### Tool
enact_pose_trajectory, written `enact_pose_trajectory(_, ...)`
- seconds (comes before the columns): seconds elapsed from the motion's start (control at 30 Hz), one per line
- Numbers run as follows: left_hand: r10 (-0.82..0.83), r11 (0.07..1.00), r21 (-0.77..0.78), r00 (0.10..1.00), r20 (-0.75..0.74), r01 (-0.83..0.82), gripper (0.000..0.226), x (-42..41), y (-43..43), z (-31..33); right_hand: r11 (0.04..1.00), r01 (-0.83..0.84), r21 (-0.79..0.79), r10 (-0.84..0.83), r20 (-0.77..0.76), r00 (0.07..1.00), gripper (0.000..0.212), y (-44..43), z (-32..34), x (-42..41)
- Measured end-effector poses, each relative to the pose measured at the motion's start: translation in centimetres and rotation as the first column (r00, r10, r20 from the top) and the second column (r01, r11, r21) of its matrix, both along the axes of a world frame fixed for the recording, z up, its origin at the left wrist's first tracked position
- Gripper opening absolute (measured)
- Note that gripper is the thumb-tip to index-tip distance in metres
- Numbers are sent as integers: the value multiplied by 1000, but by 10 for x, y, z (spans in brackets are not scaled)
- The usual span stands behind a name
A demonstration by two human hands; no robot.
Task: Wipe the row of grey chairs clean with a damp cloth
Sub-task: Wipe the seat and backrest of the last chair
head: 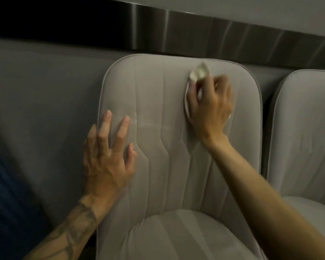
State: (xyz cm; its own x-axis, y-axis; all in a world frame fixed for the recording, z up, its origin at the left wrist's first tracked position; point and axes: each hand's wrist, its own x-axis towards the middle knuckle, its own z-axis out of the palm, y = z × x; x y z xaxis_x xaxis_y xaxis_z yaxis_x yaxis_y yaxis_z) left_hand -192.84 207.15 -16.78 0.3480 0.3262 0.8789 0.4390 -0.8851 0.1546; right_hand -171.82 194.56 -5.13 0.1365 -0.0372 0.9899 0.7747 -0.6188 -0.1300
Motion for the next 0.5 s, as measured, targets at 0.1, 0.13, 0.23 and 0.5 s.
enact_pose_trajectory(0.1,-11,1000,-12,1000,6,11,63,1,-1,0,997,1,74,2,-43,999,30,12,26,4)
enact_pose_trajectory(0.13,-14,1000,-13,1000,6,14,63,1,-1,-1,999,-30,41,31,-33,999,31,10,14,1)
enact_pose_trajectory(0.23,-21,1000,-10,1000,11,21,64,1,2,-2,984,-118,-137,121,13,993,29,-5,-66,-16)
enact_pose_trajectory(0.5,-6,1000,-3,1000,9,6,63,2,0,0,979,-40,-201,58,85,995,27,-11,-84,-17)
